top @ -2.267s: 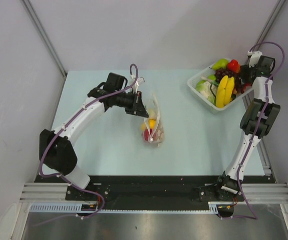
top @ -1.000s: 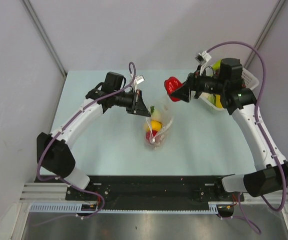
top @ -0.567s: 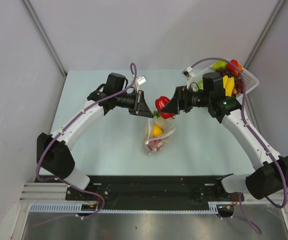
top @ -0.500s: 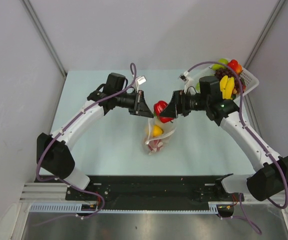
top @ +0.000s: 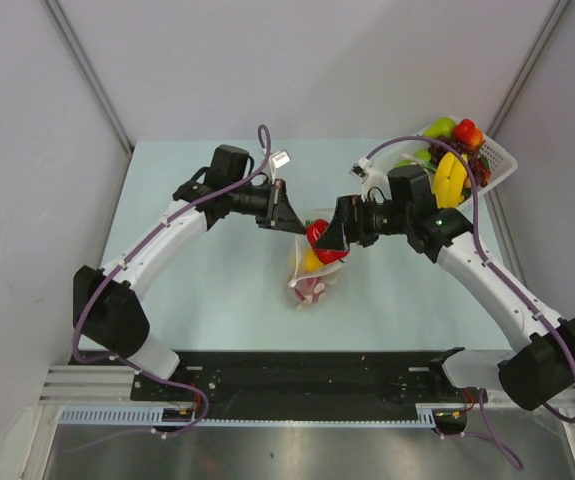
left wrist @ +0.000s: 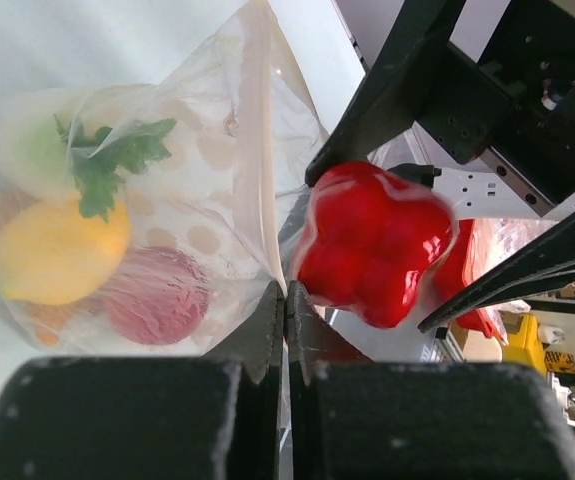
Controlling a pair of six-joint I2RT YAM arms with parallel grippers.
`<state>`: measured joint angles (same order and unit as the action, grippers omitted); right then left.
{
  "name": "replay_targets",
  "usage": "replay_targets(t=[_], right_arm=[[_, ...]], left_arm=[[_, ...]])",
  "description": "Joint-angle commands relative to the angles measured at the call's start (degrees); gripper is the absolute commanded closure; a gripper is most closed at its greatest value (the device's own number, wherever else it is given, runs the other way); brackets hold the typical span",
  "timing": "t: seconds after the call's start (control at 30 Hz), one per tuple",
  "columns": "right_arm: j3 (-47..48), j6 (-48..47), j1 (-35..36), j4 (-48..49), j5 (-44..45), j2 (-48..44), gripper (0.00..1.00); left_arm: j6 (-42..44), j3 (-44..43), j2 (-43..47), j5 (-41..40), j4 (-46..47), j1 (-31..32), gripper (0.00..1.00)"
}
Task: Place the food in the zip-top bag and seal the zipper
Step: Place the fake vegetable in the zipper food storage bag.
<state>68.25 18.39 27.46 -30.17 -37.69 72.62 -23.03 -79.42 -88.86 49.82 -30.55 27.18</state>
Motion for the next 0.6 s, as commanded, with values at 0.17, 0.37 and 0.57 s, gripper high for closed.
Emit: replay_targets(t=[0.17, 0.37, 0.57], right_arm=[[0.74, 5.42, -2.58, 7.75, -5.97, -2.48, 0.00], [3.20, 9.12, -17.66, 17.68, -11.43, -2.23, 0.00], [7.33, 3.06, -30.24, 14.88, -11.18, -0.46, 0.00]], left_arm=[[-0.35, -0.04, 1.41, 2.03, 1.80, -0.11, 1.00], [-0.18, 0.23, 1.32, 2.21, 1.89, -0.46, 1.00], [-1.41, 1.63, 1.58, 3.44, 3.39, -1.60, 1.00]])
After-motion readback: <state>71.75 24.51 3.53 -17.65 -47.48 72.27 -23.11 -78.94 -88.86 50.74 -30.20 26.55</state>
